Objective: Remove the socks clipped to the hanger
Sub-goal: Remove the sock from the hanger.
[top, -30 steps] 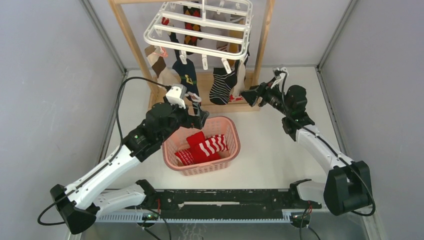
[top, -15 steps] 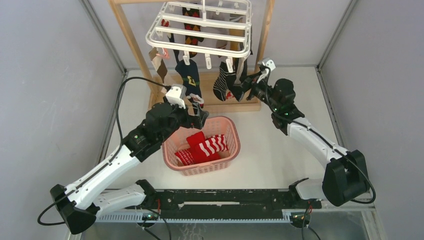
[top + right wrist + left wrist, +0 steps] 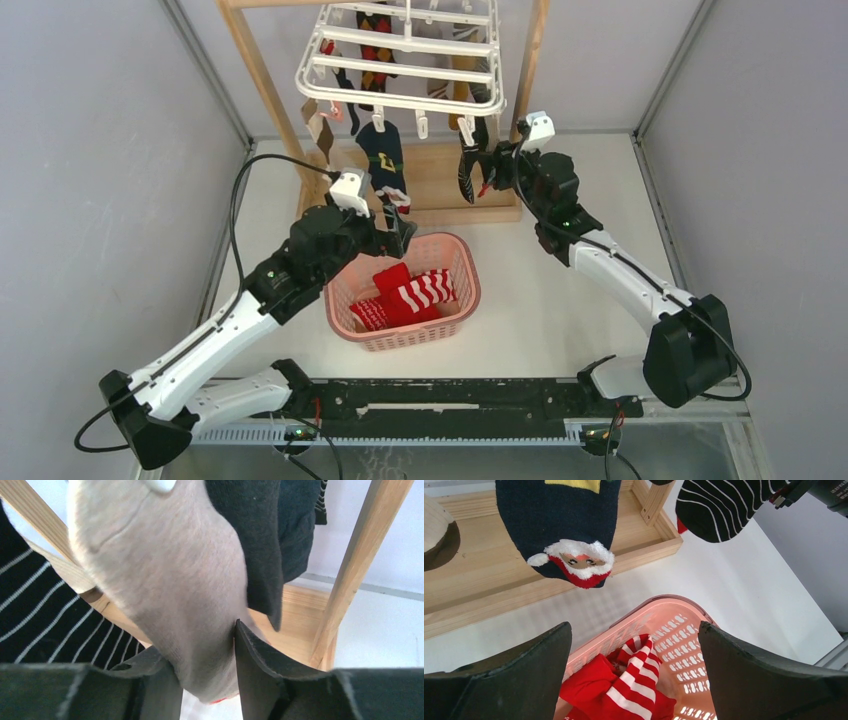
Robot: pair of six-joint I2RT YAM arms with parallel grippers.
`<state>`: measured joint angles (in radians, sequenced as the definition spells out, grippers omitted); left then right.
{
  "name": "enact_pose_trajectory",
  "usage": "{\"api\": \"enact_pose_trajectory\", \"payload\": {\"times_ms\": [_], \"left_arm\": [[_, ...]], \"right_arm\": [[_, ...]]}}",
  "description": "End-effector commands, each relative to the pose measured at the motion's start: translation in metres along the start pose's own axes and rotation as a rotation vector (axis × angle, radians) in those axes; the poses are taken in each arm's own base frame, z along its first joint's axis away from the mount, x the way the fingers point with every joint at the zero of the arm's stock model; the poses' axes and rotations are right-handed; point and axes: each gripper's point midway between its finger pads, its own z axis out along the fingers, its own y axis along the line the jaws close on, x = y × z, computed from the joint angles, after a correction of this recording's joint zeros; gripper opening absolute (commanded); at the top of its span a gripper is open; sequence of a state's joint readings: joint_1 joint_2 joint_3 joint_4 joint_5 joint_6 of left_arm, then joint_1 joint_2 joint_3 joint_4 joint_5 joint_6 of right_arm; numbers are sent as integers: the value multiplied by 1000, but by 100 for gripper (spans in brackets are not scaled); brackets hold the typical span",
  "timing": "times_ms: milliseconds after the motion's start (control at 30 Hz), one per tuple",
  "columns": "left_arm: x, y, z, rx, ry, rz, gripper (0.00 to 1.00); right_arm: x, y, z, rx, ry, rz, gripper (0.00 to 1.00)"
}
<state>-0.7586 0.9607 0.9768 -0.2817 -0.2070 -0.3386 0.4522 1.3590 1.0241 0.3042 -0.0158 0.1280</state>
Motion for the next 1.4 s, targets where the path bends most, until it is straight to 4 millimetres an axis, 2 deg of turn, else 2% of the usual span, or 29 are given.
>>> {"api": "enact_pose_trajectory", "payload": {"times_ms": [0, 67, 100, 167, 533, 833, 1100, 1367], "left_arm": [[-23, -2, -9, 11, -66, -3, 100], [-24, -2, -10, 14, -69, -5, 100], [-25, -2, -11, 15, -71, -6, 100], [-25, -3, -12, 17, -72, -7, 100], [-27, -4, -17, 22, -62, -8, 100], [-32, -6, -32, 38, -73, -38, 100], [-27, -12, -45, 94, -65, -56, 100], [-25, -23, -50, 159, -57, -71, 100]], "right_arm": [[-24, 1, 0, 22, -46, -1, 37], [-25, 2, -2, 24, -47, -1, 19], [-26, 2, -3, 28, -48, 0, 15], [-28, 3, -6, 30, -50, 0, 12], [-36, 12, -19, 16, -67, -4, 10], [-42, 23, -29, -23, -63, -3, 10], [-38, 43, -34, -74, -45, -3, 9], [-33, 64, -40, -123, -26, 2, 8]]}}
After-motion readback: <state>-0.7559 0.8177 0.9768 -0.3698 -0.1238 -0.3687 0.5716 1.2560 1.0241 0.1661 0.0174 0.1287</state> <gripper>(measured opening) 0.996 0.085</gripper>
